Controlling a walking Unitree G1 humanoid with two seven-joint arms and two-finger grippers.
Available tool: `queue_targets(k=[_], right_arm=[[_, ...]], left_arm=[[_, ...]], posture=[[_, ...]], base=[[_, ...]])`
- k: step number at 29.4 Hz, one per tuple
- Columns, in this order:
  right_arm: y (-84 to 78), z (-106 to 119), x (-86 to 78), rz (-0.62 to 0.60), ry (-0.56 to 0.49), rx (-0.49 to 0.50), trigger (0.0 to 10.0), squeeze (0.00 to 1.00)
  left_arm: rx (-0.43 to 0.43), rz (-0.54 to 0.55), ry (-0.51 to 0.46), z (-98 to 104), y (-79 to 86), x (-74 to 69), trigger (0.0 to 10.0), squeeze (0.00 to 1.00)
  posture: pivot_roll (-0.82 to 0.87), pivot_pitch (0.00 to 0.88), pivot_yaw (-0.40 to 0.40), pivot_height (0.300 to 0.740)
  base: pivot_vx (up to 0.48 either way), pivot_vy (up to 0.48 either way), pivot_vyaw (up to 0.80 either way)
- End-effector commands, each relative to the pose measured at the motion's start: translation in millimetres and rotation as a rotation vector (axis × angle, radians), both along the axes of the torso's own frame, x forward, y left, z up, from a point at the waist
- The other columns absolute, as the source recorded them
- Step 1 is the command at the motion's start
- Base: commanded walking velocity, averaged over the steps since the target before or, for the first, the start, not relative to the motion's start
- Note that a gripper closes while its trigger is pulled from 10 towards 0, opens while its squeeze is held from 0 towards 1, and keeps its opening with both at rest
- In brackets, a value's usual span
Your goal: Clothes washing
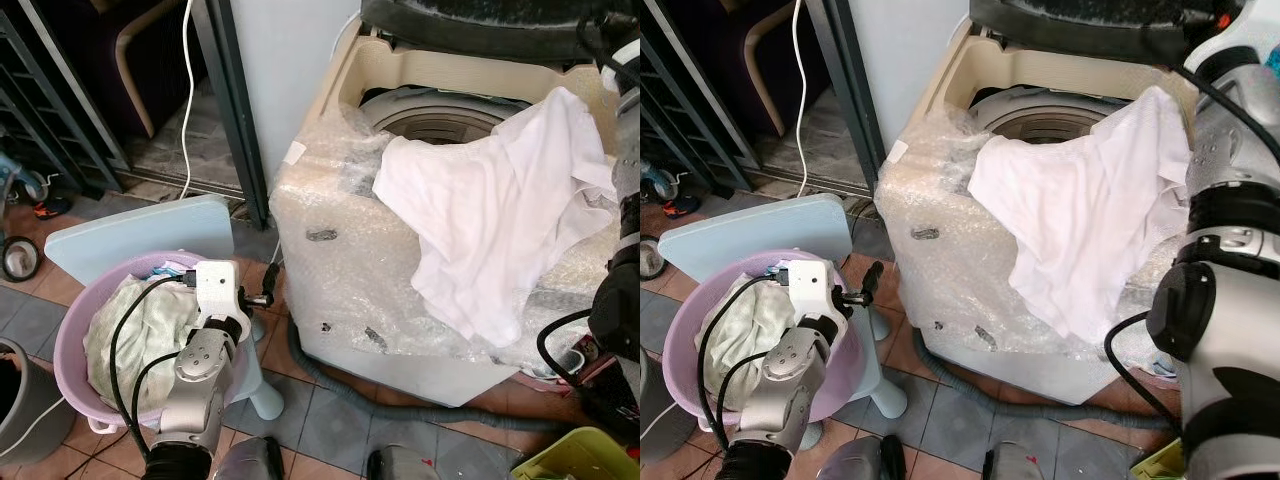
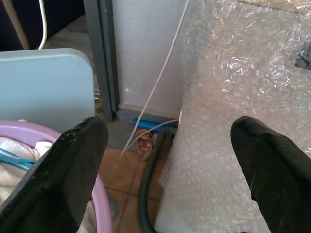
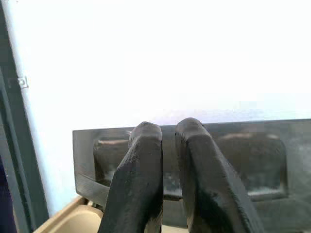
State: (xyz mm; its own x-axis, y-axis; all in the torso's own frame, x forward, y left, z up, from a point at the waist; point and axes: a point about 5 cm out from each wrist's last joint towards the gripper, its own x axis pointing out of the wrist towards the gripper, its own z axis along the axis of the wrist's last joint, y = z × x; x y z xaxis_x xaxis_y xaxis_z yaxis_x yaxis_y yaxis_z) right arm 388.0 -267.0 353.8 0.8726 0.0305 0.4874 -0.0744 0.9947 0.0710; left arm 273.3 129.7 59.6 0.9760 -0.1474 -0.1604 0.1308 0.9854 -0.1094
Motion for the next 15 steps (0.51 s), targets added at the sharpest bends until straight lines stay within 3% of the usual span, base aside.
queue_targets(k=[1, 2, 3, 4, 5, 7, 8, 9, 15], right_arm=[[7.5, -6.5, 3.6, 0.035, 0.054, -0.075, 10.0, 0.00], [11.3, -11.0, 5.0, 0.050, 0.094, -0.158, 10.0, 0.00], [11.3, -11.0, 5.0, 0.050, 0.094, -0.158, 10.0, 0.00], [15.5, -17.1, 4.9, 0.086, 0.133, -0.253, 10.0, 0.00], [15.0, -33.3, -3.8, 0.224, 0.197, -0.427, 10.0, 1.00], [13.1, -38.7, -7.9, 0.279, 0.222, -0.468, 10.0, 1.00], [7.8, -44.8, -21.4, 0.390, 0.229, -0.563, 10.0, 1.00], [1.0, -47.1, -28.2, 0.420, 0.250, -0.590, 10.0, 1.00], [-31.9, -48.7, -52.9, 0.480, 0.373, -0.671, 10.0, 1.00]], left_arm=[[0.013, 0.011, 0.011, -2.3, 4.0, -1.5, 10.0, 0.00], [0.012, 0.013, 0.010, -2.2, 4.0, -1.5, 10.0, 0.00], [0.012, 0.013, 0.010, -2.2, 4.0, -1.5, 10.0, 0.00], [0.011, 0.016, 0.010, -2.3, 4.2, -1.8, 10.0, 0.00], [0.011, 0.019, 0.016, -3.9, 4.9, -3.9, 10.0, 0.00], [0.011, 0.020, 0.019, -4.5, 5.0, -4.6, 10.0, 0.00], [0.011, 0.018, 0.022, -5.4, 4.9, -5.5, 10.0, 0.00], [0.011, 0.017, 0.023, -5.4, 4.9, -5.3, 10.0, 0.00], [0.014, 0.010, 0.018, -3.6, 6.0, -1.6, 10.0, 0.00]], posture=[[-0.09, 0.070, 0.048, 0.740], [-0.09, 0.071, 0.046, 0.740], [-0.09, 0.071, 0.046, 0.740], [-0.09, 0.072, 0.047, 0.740], [-0.09, 0.075, 0.046, 0.740], [-0.09, 0.076, 0.046, 0.740], [-0.10, 0.077, 0.047, 0.740], [-0.10, 0.077, 0.050, 0.740], [-0.11, 0.078, 0.060, 0.740]], base=[[0.000, 0.000, 0.00], [0.000, 0.000, 0.00], [0.000, 0.000, 0.00], [0.000, 0.000, 0.00], [0.000, 0.000, 0.00], [0.000, 0.000, 0.00], [0.000, 0.000, 0.00], [0.000, 0.000, 0.00], [0.000, 0.000, 0.00]])
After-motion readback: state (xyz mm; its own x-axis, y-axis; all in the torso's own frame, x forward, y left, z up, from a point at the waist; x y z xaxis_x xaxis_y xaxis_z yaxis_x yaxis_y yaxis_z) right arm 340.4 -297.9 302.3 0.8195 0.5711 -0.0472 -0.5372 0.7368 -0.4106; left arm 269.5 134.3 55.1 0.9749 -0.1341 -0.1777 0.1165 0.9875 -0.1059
